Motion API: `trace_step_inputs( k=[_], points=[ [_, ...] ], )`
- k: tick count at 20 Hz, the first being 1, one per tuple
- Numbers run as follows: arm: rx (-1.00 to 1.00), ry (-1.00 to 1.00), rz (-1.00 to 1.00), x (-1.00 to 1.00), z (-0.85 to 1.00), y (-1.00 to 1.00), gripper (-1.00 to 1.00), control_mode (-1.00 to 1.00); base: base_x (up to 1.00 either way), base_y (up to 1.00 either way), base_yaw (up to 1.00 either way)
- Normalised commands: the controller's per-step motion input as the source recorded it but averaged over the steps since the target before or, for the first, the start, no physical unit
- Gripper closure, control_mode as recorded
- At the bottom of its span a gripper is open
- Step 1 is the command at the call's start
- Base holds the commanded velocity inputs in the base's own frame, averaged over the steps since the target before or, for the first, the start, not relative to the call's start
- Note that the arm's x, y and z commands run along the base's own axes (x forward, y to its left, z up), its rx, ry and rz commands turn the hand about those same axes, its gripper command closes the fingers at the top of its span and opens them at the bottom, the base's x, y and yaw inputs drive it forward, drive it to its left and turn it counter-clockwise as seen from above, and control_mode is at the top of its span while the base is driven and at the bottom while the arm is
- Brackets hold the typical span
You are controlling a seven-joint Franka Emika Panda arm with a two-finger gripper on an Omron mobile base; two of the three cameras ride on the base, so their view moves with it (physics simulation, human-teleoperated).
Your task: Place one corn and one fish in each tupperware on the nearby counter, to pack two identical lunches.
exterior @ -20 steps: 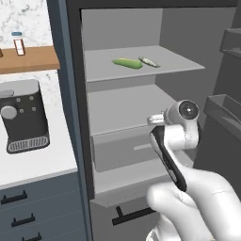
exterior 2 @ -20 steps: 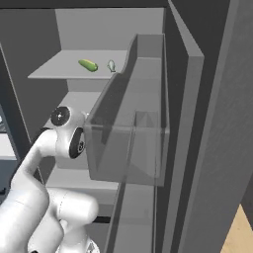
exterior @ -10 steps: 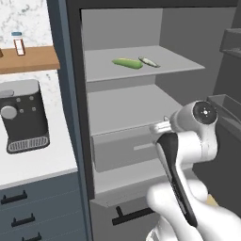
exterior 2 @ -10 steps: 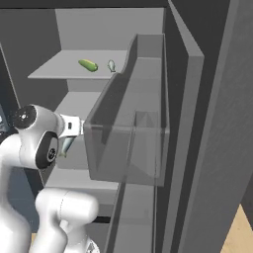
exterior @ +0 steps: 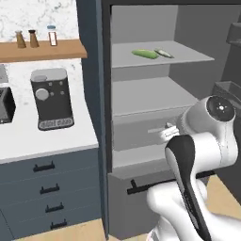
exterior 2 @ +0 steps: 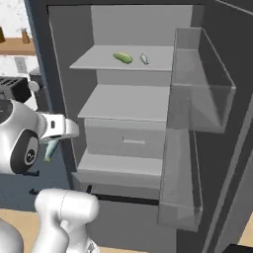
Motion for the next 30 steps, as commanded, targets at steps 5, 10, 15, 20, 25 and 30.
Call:
trace_step_inputs(
  k=[5, 10, 15, 20, 25, 30],
  points=[
    [0.0, 0.0, 0.0, 0.0, 0.0, 0.0, 1.0, 1.0, -0.27, 1.0, 0.31],
    [0.0, 0.0, 0.0, 0.0, 0.0, 0.0, 1.0, 1.0, 0.11, 1.0, 0.2],
    [0.0, 0.0, 0.0, 0.0, 0.0, 0.0, 1.0, 1.0, 0.57, 1.0, 0.08],
    [0.0, 0.0, 0.0, 0.0, 0.0, 0.0, 1.0, 1.0, 0.86, 1.0, -0.02],
    [0.0, 0.0, 0.0, 0.0, 0.0, 0.0, 1.0, 1.0, 0.67, 1.0, -0.16],
    [0.0, 0.0, 0.0, 0.0, 0.0, 0.0, 1.0, 1.0, 0.54, 1.0, -0.17]
  ],
)
